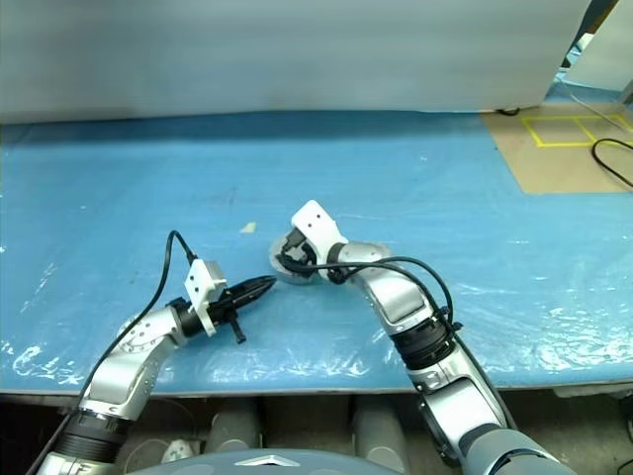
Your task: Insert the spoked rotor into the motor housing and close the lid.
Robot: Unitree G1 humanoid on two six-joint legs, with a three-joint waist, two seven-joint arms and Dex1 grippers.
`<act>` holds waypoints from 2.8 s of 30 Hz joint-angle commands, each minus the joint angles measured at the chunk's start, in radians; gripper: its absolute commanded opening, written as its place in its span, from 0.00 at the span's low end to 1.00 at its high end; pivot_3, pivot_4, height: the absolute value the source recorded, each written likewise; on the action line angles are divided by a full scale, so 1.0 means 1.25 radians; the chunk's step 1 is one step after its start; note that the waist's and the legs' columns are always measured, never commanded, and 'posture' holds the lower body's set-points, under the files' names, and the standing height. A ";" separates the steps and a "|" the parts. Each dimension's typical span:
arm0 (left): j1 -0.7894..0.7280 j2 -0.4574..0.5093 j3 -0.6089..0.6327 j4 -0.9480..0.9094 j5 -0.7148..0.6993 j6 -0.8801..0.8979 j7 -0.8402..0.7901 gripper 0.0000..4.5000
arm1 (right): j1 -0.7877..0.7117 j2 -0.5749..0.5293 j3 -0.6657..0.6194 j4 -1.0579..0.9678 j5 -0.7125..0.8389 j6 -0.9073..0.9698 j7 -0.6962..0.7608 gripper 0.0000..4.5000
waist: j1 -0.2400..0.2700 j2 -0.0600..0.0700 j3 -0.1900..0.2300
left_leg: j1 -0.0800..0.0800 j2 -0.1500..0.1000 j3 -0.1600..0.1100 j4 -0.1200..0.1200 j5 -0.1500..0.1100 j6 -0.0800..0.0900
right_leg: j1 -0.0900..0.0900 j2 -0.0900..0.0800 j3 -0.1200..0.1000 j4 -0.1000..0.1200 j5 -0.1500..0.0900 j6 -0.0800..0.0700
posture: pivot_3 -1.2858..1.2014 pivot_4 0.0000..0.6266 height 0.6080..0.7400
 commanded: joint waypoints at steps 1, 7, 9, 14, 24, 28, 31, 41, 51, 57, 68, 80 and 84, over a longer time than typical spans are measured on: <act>-0.009 0.002 -0.001 -0.004 0.003 -0.017 -0.003 0.00 | 0.023 -0.033 0.063 0.037 -0.048 -0.038 0.019 0.66 | 0.001 0.000 0.000 | 0.000 0.000 0.000 0.000 0.000 0.000 | 0.000 0.000 0.000 0.000 0.000 0.000 | 0.52 0.24 1.00; -0.013 0.003 0.001 0.002 0.004 -0.021 -0.003 0.00 | 0.038 -0.041 0.044 0.071 -0.052 -0.084 0.022 0.66 | 0.001 0.000 0.000 | 0.000 0.000 0.000 0.000 0.000 0.000 | 0.000 0.000 0.000 0.000 0.000 0.000 | 0.52 0.24 1.00; -0.014 0.003 0.001 0.002 0.005 -0.021 -0.003 0.00 | 0.039 -0.044 0.034 0.074 -0.041 -0.090 0.035 0.66 | 0.001 0.000 0.000 | 0.000 0.000 0.000 0.000 0.000 0.000 | 0.000 0.000 0.000 0.000 0.000 0.000 | 0.52 0.24 1.00; -0.018 0.003 0.002 0.006 0.005 -0.025 -0.003 0.00 | 0.041 -0.050 -0.011 0.058 0.025 -0.060 0.112 0.66 | 0.004 0.000 0.000 | -0.001 -0.001 0.000 0.000 0.000 0.000 | 0.000 -0.001 0.000 0.000 0.000 0.000 | 0.52 0.24 1.00; -0.002 0.029 0.048 -0.002 -0.015 -0.037 -0.005 0.00 | 0.040 -0.063 -0.018 0.088 0.007 -0.123 0.125 0.66 | 0.004 0.000 0.000 | -0.001 -0.001 0.000 -0.002 0.000 0.000 | 0.000 0.000 -0.001 -0.001 -0.001 -0.001 | 0.52 0.24 1.00; 0.007 0.029 0.047 -0.008 -0.013 -0.038 -0.001 0.00 | 0.034 -0.049 -0.025 0.116 -0.007 -0.145 0.093 0.66 | 0.004 0.000 -0.001 | -0.001 -0.001 0.000 -0.002 0.000 0.000 | 0.000 -0.001 -0.001 -0.001 -0.001 -0.001 | 0.52 0.24 1.00; 0.011 0.026 0.044 -0.013 -0.013 -0.036 0.002 0.00 | 0.036 -0.069 0.002 0.138 -0.044 -0.187 0.092 0.66 | 0.004 0.000 -0.001 | 0.000 -0.001 0.000 -0.002 0.000 0.000 | 0.000 -0.001 -0.001 -0.001 -0.001 -0.001 | 0.52 0.24 1.00; 0.016 0.025 0.040 -0.020 -0.012 -0.032 0.005 0.00 | 0.042 -0.079 -0.043 0.160 0.010 -0.157 0.147 0.66 | 0.005 -0.001 -0.004 | 0.000 -0.001 0.000 -0.002 0.000 0.000 | 0.001 -0.001 -0.001 -0.001 -0.001 -0.001 | 0.52 0.24 1.00; -0.003 0.017 0.028 -0.007 -0.006 -0.031 0.005 0.00 | 0.029 -0.077 -0.041 0.203 -0.027 -0.189 0.115 0.66 | 0.007 -0.001 -0.005 | 0.000 -0.001 0.000 -0.001 0.000 0.001 | 0.002 -0.001 -0.001 -0.001 -0.001 0.000 | 0.52 0.24 1.00; -0.020 0.015 0.022 0.001 -0.003 -0.033 0.004 0.00 | 0.047 -0.069 -0.012 0.205 -0.050 -0.208 0.093 0.66 | 0.006 -0.001 -0.008 | 0.001 -0.001 0.000 -0.001 0.000 0.001 | 0.002 -0.001 -0.001 0.000 -0.004 0.004 | 0.52 0.24 1.00; -0.112 0.001 -0.003 0.067 0.027 -0.037 0.007 0.00 | 0.042 -0.063 -0.009 0.218 -0.044 -0.203 0.092 0.66 | 0.004 -0.001 -0.010 | 0.002 -0.001 0.000 -0.002 -0.001 0.001 | 0.002 -0.001 -0.001 0.000 -0.005 0.005 | 0.52 0.24 1.00; -0.197 -0.006 -0.054 0.163 0.134 -0.005 0.047 0.00 | 0.036 -0.060 -0.017 0.185 -0.027 -0.187 0.102 0.66 | 0.004 -0.001 -0.010 | 0.001 -0.001 0.000 -0.002 0.000 0.001 | 0.002 -0.001 -0.001 -0.001 -0.005 0.005 | 0.52 0.24 1.00; -0.191 -0.002 -0.066 0.156 0.144 0.028 0.048 0.00 | 0.032 -0.058 -0.020 0.176 -0.023 -0.185 0.107 0.66 | 0.004 -0.001 -0.011 | 0.001 -0.001 0.000 -0.002 -0.001 0.001 | 0.002 -0.002 -0.001 -0.001 -0.005 0.005 | 0.52 0.24 1.00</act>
